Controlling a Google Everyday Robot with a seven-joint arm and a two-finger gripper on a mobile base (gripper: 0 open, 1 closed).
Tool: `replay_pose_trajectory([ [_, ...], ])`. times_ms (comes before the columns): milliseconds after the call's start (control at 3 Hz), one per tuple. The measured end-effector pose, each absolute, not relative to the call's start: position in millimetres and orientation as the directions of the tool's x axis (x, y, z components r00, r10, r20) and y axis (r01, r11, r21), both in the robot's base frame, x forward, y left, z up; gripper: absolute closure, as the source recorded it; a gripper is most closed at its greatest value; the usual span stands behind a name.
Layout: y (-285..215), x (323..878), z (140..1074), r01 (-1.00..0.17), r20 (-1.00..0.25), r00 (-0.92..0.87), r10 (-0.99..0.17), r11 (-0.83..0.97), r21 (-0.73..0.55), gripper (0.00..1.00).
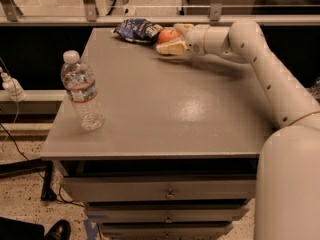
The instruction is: Move apple near blue chip bag
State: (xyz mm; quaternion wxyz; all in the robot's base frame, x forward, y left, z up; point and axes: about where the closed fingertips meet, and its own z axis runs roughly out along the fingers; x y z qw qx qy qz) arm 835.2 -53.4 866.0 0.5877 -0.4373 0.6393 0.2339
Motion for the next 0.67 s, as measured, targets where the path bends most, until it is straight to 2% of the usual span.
replay_pose_trajectory([
  [667, -62.5, 833.6, 868.6, -0.825, -0.955, 0.075, -0.287, 0.521, -0.221, 0.00],
])
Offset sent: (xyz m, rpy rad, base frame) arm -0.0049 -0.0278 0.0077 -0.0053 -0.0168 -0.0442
